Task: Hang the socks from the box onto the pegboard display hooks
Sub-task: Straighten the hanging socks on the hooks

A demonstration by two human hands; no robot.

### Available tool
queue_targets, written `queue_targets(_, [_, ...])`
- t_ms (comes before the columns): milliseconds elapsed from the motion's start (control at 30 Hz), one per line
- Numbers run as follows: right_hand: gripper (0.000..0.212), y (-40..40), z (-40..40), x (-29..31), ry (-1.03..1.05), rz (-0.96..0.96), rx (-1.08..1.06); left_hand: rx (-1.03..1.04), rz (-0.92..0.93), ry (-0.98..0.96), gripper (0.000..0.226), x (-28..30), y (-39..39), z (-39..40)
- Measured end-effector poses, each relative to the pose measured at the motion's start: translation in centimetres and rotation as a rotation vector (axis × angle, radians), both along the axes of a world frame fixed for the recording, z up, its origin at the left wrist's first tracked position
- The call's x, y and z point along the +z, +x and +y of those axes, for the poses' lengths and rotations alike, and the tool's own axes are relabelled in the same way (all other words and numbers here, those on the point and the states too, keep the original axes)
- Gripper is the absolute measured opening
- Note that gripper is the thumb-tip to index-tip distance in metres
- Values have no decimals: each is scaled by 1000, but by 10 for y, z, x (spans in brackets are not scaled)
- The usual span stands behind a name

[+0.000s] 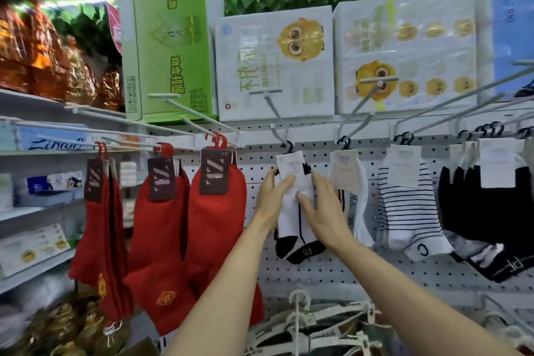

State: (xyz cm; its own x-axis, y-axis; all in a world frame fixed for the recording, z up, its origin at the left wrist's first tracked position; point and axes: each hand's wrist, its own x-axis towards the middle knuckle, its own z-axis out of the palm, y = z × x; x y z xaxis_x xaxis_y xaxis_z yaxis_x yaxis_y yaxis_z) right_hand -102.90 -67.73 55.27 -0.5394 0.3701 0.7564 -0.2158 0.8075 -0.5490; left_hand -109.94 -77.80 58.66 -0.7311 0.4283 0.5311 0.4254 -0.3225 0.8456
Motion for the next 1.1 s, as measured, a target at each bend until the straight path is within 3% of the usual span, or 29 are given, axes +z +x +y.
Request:
queue_targets(400, [50, 51, -51, -3, -141, 220, 141, -98, 51, 153, 32, -4, 50, -53])
queue_targets(700, [49, 68, -72, -2, -118, 233, 39, -111, 107, 142, 26, -5, 69, -72])
queue_targets(800, [48, 71, -71, -3, -114, 222, 14, -30, 148, 98, 32, -4, 68, -73])
queue_targets(900, [47, 75, -58, -7, -37, 228, -39, 267, 336, 41, 51, -9, 69, -71])
queue_targets(1000, [44, 80, -27, -12, 111, 280, -245, 631, 739, 178, 51, -24, 87, -66])
queue_targets(1100, [52, 80, 7, -11, 134, 311, -391, 501, 937, 173, 42, -37, 107, -33])
